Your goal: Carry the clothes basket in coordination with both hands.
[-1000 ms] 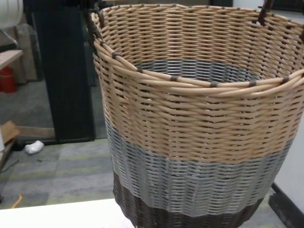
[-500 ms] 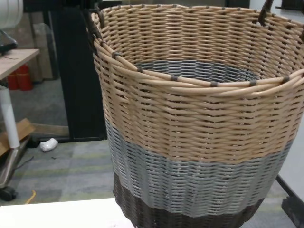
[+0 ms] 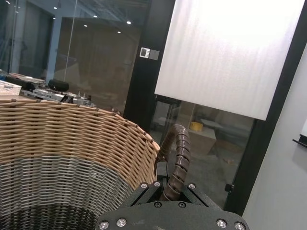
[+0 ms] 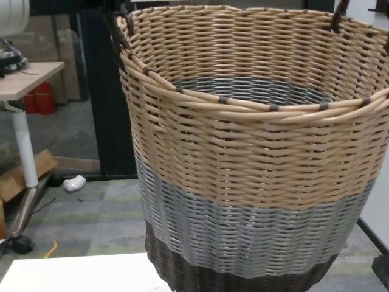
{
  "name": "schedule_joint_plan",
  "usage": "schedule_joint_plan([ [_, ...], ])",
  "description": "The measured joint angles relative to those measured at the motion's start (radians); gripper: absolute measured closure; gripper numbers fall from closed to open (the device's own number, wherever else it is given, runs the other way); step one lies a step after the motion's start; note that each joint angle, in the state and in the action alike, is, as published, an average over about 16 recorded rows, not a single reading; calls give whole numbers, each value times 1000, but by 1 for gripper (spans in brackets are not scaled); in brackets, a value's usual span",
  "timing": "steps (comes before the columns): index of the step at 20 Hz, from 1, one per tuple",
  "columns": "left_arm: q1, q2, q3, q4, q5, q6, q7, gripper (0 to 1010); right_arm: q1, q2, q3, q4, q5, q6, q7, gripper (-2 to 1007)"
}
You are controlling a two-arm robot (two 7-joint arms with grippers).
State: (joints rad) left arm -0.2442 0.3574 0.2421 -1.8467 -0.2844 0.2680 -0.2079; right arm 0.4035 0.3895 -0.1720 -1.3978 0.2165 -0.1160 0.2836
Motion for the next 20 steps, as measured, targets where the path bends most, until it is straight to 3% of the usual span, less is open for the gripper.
schedule_joint_plan([
  [12,2,-14,-7,8,-2,8,-8,1010,-9,-13,8,-7,12,-2,30,998],
  [20,13,-26,-29,17,18,23,19,1010,-22,-30,-6,-36,29,49,63,998],
])
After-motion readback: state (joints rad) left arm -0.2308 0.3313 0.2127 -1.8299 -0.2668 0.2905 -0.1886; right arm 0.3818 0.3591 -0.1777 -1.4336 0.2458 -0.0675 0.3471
